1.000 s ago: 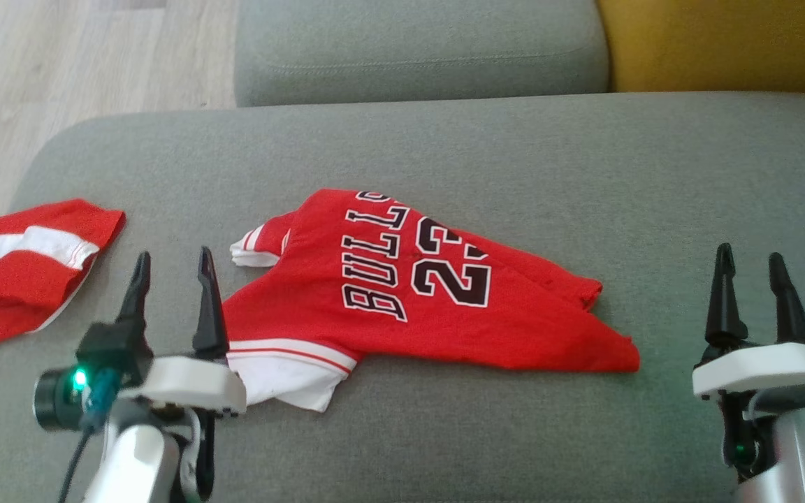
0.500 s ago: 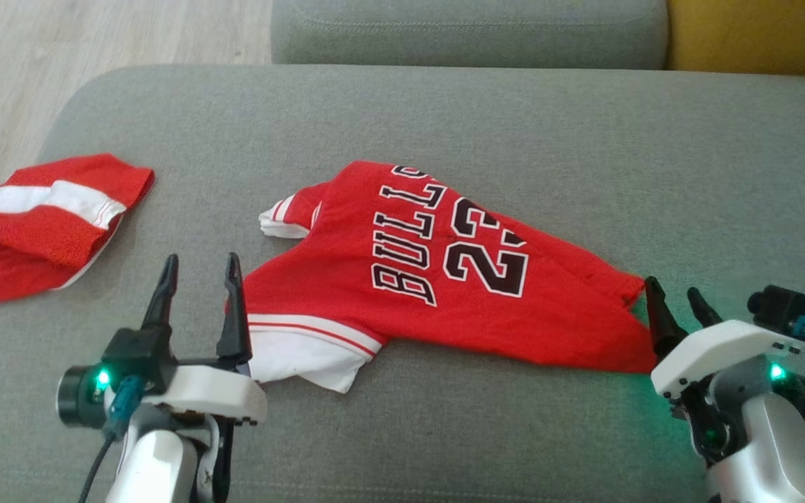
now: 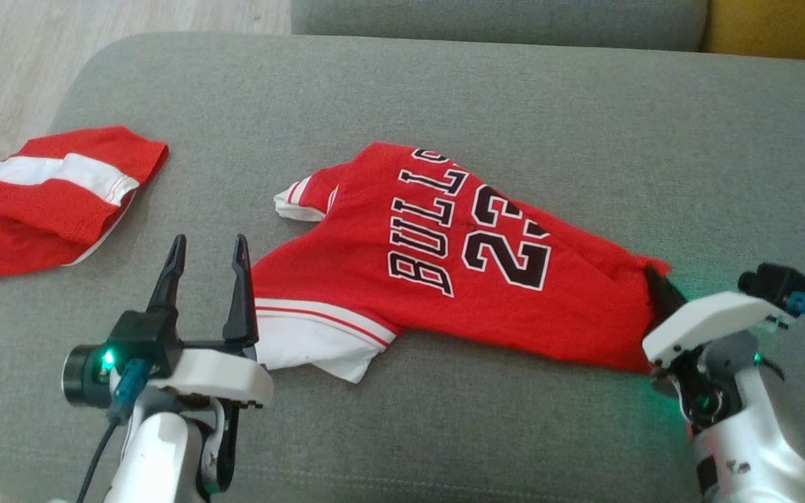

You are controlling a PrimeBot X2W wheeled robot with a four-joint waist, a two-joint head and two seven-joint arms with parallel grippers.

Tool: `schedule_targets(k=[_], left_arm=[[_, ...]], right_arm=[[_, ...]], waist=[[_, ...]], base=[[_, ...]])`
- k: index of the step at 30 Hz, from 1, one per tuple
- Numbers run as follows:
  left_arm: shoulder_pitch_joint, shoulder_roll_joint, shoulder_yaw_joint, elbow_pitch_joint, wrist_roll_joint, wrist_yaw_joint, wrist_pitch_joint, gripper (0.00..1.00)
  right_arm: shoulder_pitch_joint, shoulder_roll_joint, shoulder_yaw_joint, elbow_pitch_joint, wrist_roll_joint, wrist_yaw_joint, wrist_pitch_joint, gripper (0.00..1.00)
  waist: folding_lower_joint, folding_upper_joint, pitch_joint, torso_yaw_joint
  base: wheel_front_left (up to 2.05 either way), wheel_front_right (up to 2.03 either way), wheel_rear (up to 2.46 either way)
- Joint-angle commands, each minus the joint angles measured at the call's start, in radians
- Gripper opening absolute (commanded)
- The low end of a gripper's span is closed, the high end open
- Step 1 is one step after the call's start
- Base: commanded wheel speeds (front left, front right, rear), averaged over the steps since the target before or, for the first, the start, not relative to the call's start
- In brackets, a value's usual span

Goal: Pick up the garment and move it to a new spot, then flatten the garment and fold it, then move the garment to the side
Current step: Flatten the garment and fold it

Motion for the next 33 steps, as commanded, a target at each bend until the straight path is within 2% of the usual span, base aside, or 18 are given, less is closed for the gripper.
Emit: schedule_targets(k=[1, 6, 15, 21, 28, 30, 33], left_arm=[[-0.044, -0.001, 0.036, -0.03, 0.01, -0.004, -0.012, 1.0], [-0.047, -0.011, 0.039, -0.029, 0.017, -0.012, -0.012, 1.0], [-0.074, -0.026, 0.019, -0.036, 0.014, -0.024, -0.012, 1.0], [-0.104, -0.03, -0.018, -0.042, 0.003, -0.028, -0.012, 1.0], [-0.133, -0.03, -0.066, -0.045, -0.03, -0.01, -0.012, 1.0], [-0.138, -0.031, -0.074, -0.045, -0.035, -0.004, -0.012, 1.0], [-0.143, -0.031, -0.079, -0.044, -0.038, 0.004, -0.012, 1.0]], right_arm=[[-0.055, -0.005, 0.019, -0.031, -0.011, -0.001, -0.021, 0.0], [-0.126, -0.038, -0.023, -0.053, -0.057, -0.001, -0.047, 0.0], [-0.358, -0.213, -0.052, -0.079, -0.205, -0.001, -0.008, 0.0], [-0.553, -0.321, -0.087, -0.002, -0.309, -0.001, -0.033, 0.0], [-0.723, -0.372, -0.061, 0.142, -0.404, -0.001, -0.094, 0.0], [-0.747, -0.377, -0.058, 0.188, -0.443, -0.001, -0.119, 1.0], [-0.775, -0.373, -0.065, 0.251, -0.485, -0.001, -0.166, 1.0]], waist=[[0.0, 0.0, 0.004, 0.004], [0.0, 0.0, 0.014, 0.015], [0.0, 0.0, 0.068, 0.044], [0.0, 0.0, 0.134, 0.089], [0.0, 0.0, 0.194, 0.126], [0.0, 0.0, 0.2, 0.129], [0.0, 0.0, 0.201, 0.123]], base=[[0.0, 0.0, 0.0], [0.0, 0.0, 0.0], [0.0, 0.0, 0.0], [0.0, 0.0, 0.0], [0.0, 0.0, 0.0], [0.0, 0.0, 0.0], [0.0, 0.0, 0.0]])
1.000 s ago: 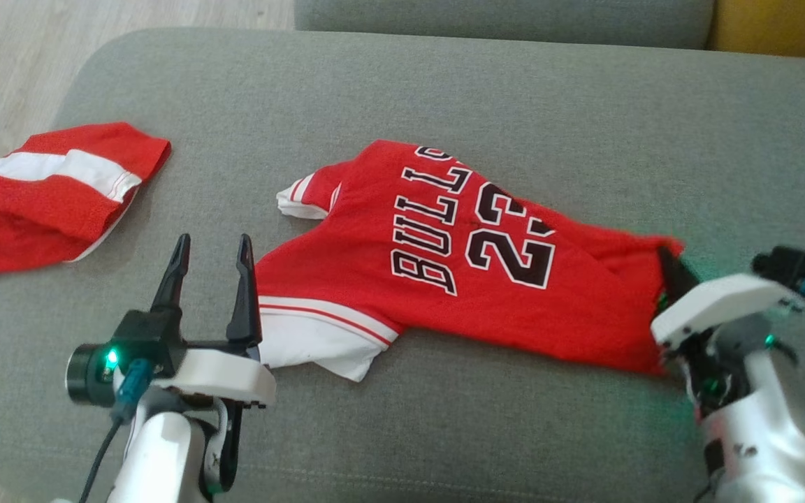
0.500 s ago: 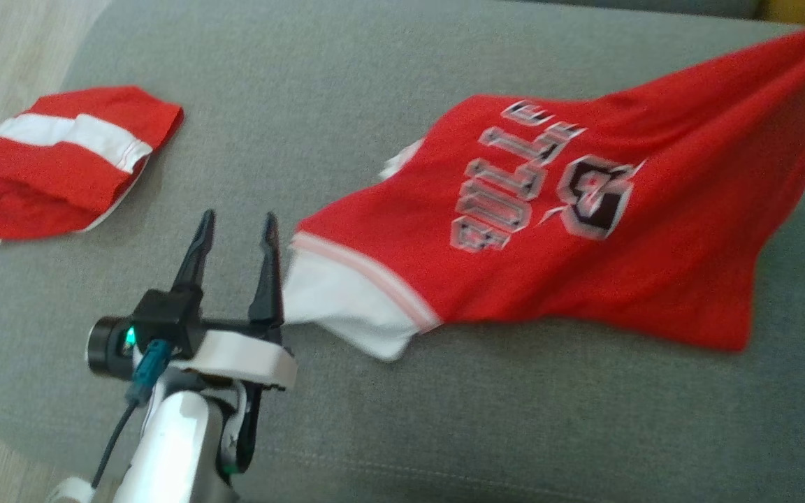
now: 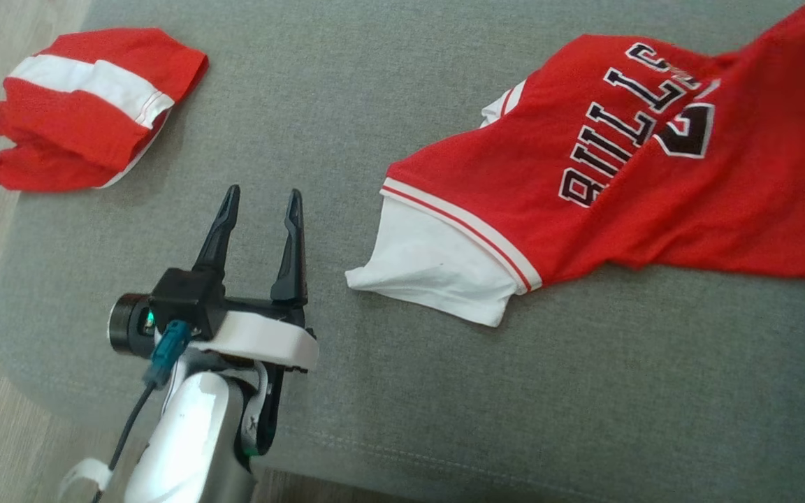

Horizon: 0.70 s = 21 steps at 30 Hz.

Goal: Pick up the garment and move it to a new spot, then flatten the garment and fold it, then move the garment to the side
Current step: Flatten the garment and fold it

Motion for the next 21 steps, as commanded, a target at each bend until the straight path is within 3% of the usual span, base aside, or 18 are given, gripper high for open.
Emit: schedule_targets(k=[1, 6, 11, 21], left_arm=[[-0.035, 0.005, 0.024, -0.034, -0.003, 0.005, -0.012, 1.0], [-0.029, 0.005, 0.035, -0.029, 0.0, 0.005, -0.012, 1.0], [-0.012, 0.005, 0.051, -0.028, 0.002, 0.001, -0.012, 1.0], [0.039, 0.005, 0.068, -0.027, -0.028, -0.006, -0.012, 1.0]], right_arm=[[-0.039, 0.0, -0.001, -0.015, -0.011, -0.001, -0.027, 1.0], [0.001, 0.06, -0.007, 0.077, -0.014, -0.001, -0.114, 1.0], [0.049, 0.098, 0.029, 0.094, 0.025, -0.001, -0.171, 1.0], [0.28, 0.167, 0.12, -0.063, 0.25, -0.001, -0.266, 1.0]], waist=[[-0.0001, 0.0, -0.006, -0.009], [-0.0001, 0.0, -0.057, -0.061], [-0.0001, 0.0, -0.103, -0.111], [-0.0001, 0.0, -0.21, -0.212]], base=[[0.0, 0.0, 0.0], [0.0, 0.0, 0.0], [0.0, 0.0, 0.0], [0.0, 0.0, 0.0]])
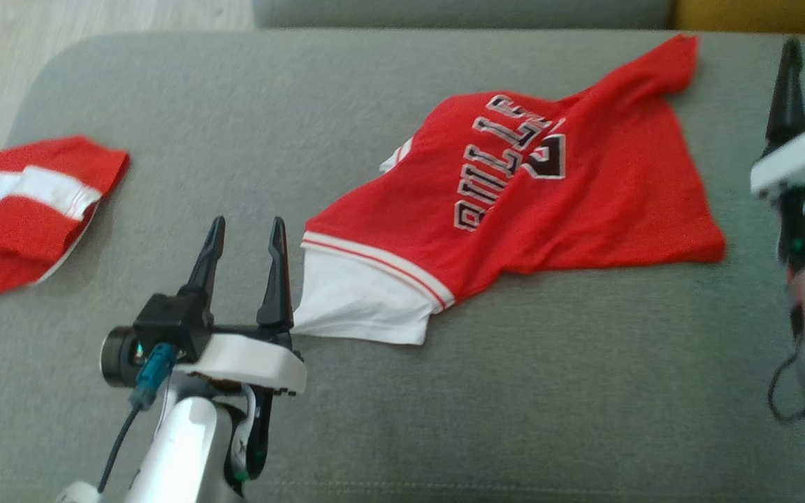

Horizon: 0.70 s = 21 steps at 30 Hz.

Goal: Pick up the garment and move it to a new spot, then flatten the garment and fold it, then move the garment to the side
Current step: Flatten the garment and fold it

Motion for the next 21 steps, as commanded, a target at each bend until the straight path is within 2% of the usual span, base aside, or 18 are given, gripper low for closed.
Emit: schedule_targets(k=[1, 9, 16, 21], left_arm=[[-0.017, 0.006, 0.032, -0.032, -0.007, -0.001, -0.012, 1.0], [0.016, 0.005, 0.024, -0.035, -0.026, 0.0, -0.012, 1.0], [0.034, 0.005, 0.005, -0.03, -0.049, -0.004, -0.012, 1.0], [0.04, 0.005, -0.003, -0.015, -0.061, -0.012, -0.012, 1.0]], right_arm=[[0.027, 0.008, 0.021, -0.061, 0.025, -0.001, -0.013, 1.0], [0.305, 0.046, -0.013, -0.313, 0.047, -0.001, -0.031, 1.0], [0.534, 0.128, -0.086, -0.561, -0.018, -0.001, -0.024, 1.0], [0.622, 0.164, -0.119, -0.677, -0.061, -0.001, 0.005, 1.0]], waist=[[0.0, 0.0, -0.038, -0.036], [0.0, 0.0, -0.076, -0.083], [0.0, 0.0, -0.079, -0.104], [0.0, 0.0, -0.074, -0.117]], base=[[0.0, 0.0, 0.0], [0.0, 0.0, 0.0], [0.0, 0.0, 0.0], [0.0, 0.0, 0.0]])
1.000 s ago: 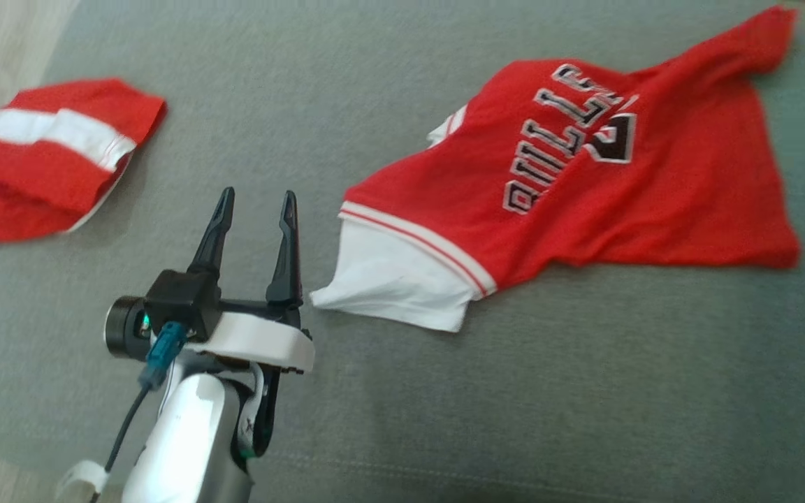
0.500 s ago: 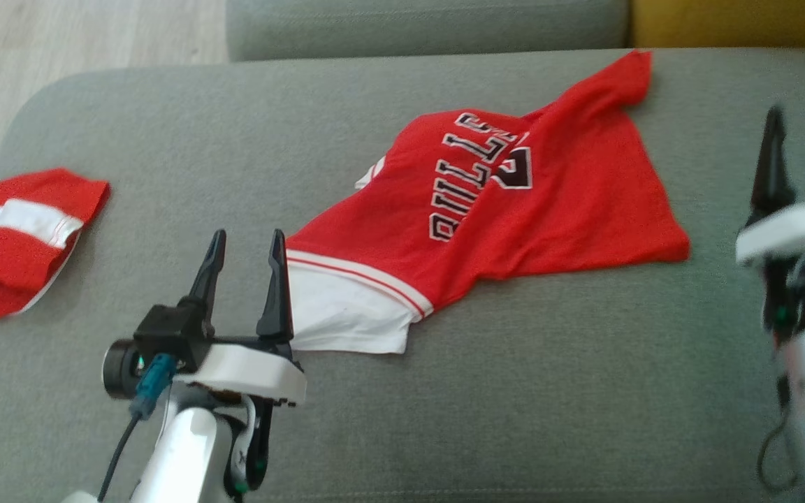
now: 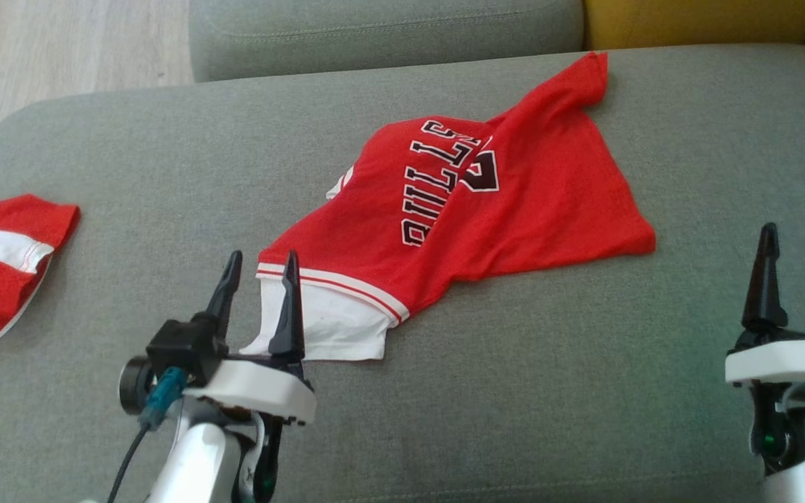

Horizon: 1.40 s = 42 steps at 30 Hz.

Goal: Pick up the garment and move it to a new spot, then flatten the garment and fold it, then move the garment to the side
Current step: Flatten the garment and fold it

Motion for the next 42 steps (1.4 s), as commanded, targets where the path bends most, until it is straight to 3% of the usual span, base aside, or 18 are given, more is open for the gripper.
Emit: schedule_targets(k=[1, 10, 20, 25, 41, 42], left_arm=[[-0.016, 0.005, 0.025, -0.023, -0.01, -0.007, -0.012, 1.0], [-0.021, 0.005, -0.024, 0.141, -0.012, -0.034, -0.012, 1.0], [-0.071, 0.012, 0.003, 0.319, 0.018, 0.055, -0.01, 1.0], [-0.095, 0.025, 0.024, 0.376, 0.016, 0.08, -0.01, 1.0], [-0.136, 0.039, -0.015, 0.47, 0.008, 0.042, 0.039, 1.0], [-0.138, 0.039, -0.02, 0.474, 0.009, 0.038, 0.042, 0.93]], right_arm=[[-0.021, -0.001, 0.02, -0.056, -0.022, -0.001, 0.005, 1.0], [0.006, 0.022, -0.006, -0.135, -0.039, -0.001, 0.043, 1.0], [0.008, 0.028, -0.006, -0.146, -0.046, -0.001, 0.054, 1.0], [0.008, 0.03, -0.005, -0.14, -0.046, -0.001, 0.054, 1.0], [-0.008, 0.03, -0.017, -0.112, -0.041, -0.001, 0.049, 1.0], [-0.009, 0.03, -0.017, -0.11, -0.042, -0.001, 0.049, 1.0]], waist=[[0.0, -0.0001, 0.002, -0.003], [0.0, -0.0001, 0.01, -0.005], [0.0, -0.0001, 0.021, -0.008], [0.0, -0.0001, 0.024, -0.012], [0.0, -0.0001, 0.03, -0.016], [0.0, -0.0001, 0.03, -0.017]], base=[[0.0, 0.0, 0.0], [0.0, 0.0, 0.0], [0.0, 0.0, 0.0], [0.0, 0.0, 0.0], [0.0, 0.0, 0.0], [0.0, 0.0, 0.0]])
